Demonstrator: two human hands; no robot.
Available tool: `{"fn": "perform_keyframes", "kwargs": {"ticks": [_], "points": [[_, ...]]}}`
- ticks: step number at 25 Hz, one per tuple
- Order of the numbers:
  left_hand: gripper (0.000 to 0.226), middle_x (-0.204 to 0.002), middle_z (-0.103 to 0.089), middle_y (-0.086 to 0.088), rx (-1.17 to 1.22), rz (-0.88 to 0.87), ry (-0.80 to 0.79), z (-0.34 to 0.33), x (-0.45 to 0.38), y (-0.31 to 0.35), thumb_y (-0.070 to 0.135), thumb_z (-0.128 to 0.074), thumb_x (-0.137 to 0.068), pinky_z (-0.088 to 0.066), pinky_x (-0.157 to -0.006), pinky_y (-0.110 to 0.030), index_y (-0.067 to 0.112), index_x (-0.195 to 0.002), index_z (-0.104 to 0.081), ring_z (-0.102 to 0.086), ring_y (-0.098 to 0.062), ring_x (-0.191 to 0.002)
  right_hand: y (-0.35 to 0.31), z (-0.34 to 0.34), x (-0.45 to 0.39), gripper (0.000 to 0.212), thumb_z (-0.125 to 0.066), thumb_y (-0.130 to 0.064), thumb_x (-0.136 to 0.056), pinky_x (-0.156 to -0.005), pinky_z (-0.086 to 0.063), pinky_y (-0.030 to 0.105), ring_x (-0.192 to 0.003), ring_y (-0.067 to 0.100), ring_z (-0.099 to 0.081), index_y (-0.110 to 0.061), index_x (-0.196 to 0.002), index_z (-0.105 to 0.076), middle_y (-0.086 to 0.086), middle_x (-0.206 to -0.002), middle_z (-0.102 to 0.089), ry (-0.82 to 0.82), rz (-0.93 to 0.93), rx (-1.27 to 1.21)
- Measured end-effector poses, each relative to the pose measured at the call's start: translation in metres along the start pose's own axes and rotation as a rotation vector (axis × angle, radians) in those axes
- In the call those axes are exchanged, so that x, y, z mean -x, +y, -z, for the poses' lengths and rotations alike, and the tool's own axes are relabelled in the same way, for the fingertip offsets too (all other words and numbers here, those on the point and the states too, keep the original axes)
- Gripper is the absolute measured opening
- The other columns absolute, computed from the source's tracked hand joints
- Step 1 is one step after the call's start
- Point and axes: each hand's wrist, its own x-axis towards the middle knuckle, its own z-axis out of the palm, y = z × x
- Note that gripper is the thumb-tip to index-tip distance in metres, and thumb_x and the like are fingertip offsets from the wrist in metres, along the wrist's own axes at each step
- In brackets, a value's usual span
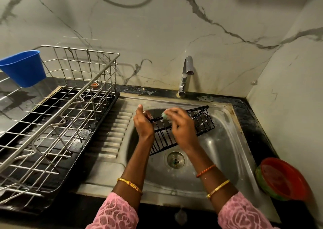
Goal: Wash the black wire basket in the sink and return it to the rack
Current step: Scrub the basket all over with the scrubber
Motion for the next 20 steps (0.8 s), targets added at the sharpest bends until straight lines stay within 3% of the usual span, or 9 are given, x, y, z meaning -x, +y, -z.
{"fn": "perform_keyframes", "kwargs": {"ticks": [2,4,7,10,13,17,20], "points": [[0.045,-0.062,-0.042,-0.001,-0.006,-0.031,0.009,-0.001,0.002,0.003,0.040,-0.031,-0.098,-0.039,-0.058,-0.028,0.013,-0.065,-0.043,-0.043,-0.014,-0.059,0.020,0.012,-0.008,0.030,-0.048,0.009,-0.088,-0.088,-0.050,0.023,-0.107,0.021,-0.055,-0.006,-0.109,-0.065,0.009,-0.114,-0.058,0.072,-0.208,0.072],[0.042,-0.063,-0.043,0.000,-0.031,-0.039,0.040,-0.004,0.007,0.008,0.038,-0.031,-0.100,-0.039,-0.069,-0.035,0.018,-0.064,-0.043,-0.043,-0.014,-0.062,0.026,0.014,-0.010,0.027,-0.048,0.006,-0.090,-0.078,-0.046,0.010,-0.105,0.021,-0.056,-0.007,-0.107,-0.065,0.010,-0.113,-0.057,0.087,-0.305,0.054],[0.046,-0.061,-0.046,0.001,-0.043,-0.031,0.056,-0.006,0.008,0.005,0.051,-0.032,-0.092,-0.038,-0.070,-0.036,0.019,-0.061,-0.047,-0.045,-0.016,-0.062,0.003,-0.001,-0.006,0.023,-0.050,0.005,-0.090,-0.075,-0.043,0.001,-0.098,0.012,-0.057,-0.005,-0.102,-0.067,0.009,-0.110,-0.060,0.050,-0.227,-0.021],[0.055,-0.047,-0.050,0.011,-0.044,-0.029,0.037,-0.007,0.005,0.002,0.054,-0.032,-0.083,-0.037,-0.071,-0.039,0.023,-0.046,-0.057,-0.046,-0.019,-0.057,-0.027,-0.016,0.001,0.023,-0.055,0.005,-0.087,-0.086,-0.046,0.009,-0.097,0.008,-0.058,-0.005,-0.105,-0.065,0.008,-0.106,-0.064,0.013,-0.035,-0.179],[0.059,-0.042,-0.051,0.012,-0.074,-0.091,-0.046,-0.007,0.006,0.000,0.050,-0.030,-0.088,-0.037,-0.068,-0.040,0.029,-0.042,-0.060,-0.046,-0.017,-0.052,-0.036,-0.019,-0.002,0.029,-0.057,0.005,-0.086,-0.090,-0.049,0.018,-0.101,0.008,-0.059,-0.007,-0.113,-0.060,0.005,-0.109,-0.064,-0.026,-0.049,-0.302],[0.060,-0.036,-0.040,0.012,-0.129,-0.104,0.020,-0.007,0.010,0.000,0.052,-0.030,-0.088,-0.030,-0.057,-0.031,0.021,-0.038,-0.045,-0.037,-0.013,-0.043,-0.026,-0.015,0.015,0.024,-0.057,0.009,-0.084,-0.085,-0.047,0.012,-0.095,0.003,-0.054,-0.001,-0.103,-0.067,0.008,-0.101,-0.063,-0.008,-0.010,-0.217],[0.051,-0.038,-0.036,0.013,-0.104,-0.056,0.156,-0.008,0.011,0.007,0.041,-0.037,-0.098,-0.026,-0.056,-0.028,0.022,-0.051,-0.035,-0.033,-0.006,-0.044,-0.011,-0.011,0.055,0.027,-0.059,0.008,-0.084,-0.081,-0.046,0.009,-0.093,-0.001,-0.054,-0.006,-0.104,-0.069,-0.001,-0.099,-0.060,0.010,-0.085,-0.197]]}}
